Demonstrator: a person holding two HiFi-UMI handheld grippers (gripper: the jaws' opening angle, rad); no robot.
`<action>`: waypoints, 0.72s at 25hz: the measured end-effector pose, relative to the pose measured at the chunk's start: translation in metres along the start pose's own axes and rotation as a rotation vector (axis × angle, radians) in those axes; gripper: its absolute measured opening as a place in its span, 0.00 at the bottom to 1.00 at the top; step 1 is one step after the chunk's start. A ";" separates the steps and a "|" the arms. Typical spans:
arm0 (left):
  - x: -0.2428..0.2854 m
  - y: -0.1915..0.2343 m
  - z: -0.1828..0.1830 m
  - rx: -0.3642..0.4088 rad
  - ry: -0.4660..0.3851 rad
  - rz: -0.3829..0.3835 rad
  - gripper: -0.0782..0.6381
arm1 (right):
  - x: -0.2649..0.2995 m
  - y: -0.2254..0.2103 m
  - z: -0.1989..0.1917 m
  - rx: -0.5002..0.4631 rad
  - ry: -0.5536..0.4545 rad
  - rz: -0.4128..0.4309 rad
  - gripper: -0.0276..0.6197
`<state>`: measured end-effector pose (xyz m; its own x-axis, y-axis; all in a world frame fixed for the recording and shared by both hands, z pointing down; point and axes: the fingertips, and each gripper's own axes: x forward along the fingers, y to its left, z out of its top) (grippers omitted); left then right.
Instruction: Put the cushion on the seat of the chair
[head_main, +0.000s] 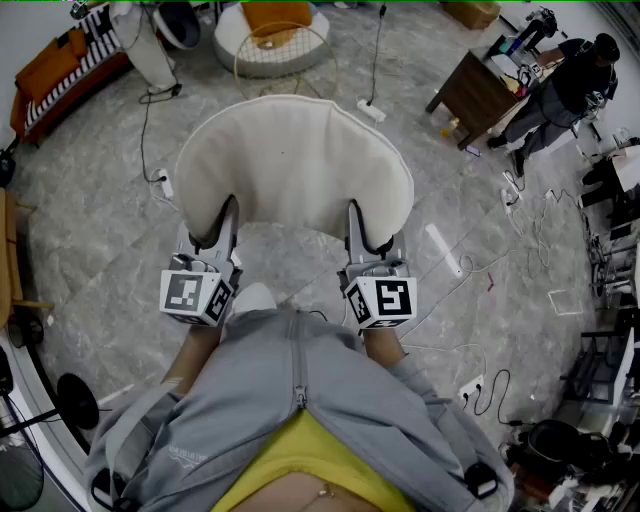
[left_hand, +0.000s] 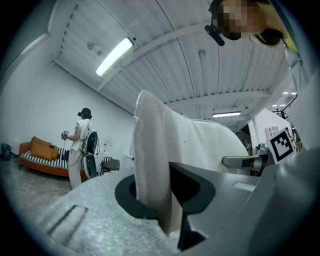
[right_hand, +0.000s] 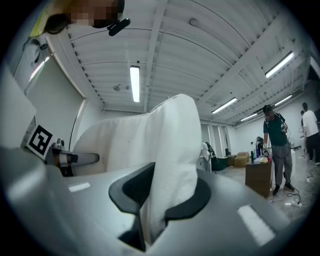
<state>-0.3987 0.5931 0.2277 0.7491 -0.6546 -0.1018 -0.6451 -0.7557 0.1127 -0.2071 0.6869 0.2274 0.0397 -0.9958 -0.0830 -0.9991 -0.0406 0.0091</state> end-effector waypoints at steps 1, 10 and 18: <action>0.002 -0.001 0.000 0.000 0.003 0.002 0.20 | 0.001 -0.002 0.000 0.002 0.003 0.000 0.14; 0.033 0.014 -0.009 -0.008 0.011 0.011 0.20 | 0.033 -0.022 -0.007 0.030 0.002 0.015 0.18; 0.109 0.060 -0.026 -0.028 0.018 -0.005 0.20 | 0.115 -0.047 -0.023 0.012 0.009 -0.011 0.20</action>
<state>-0.3519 0.4764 0.2489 0.7552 -0.6500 -0.0844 -0.6368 -0.7582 0.1403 -0.1549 0.5729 0.2401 0.0505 -0.9960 -0.0742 -0.9987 -0.0504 -0.0037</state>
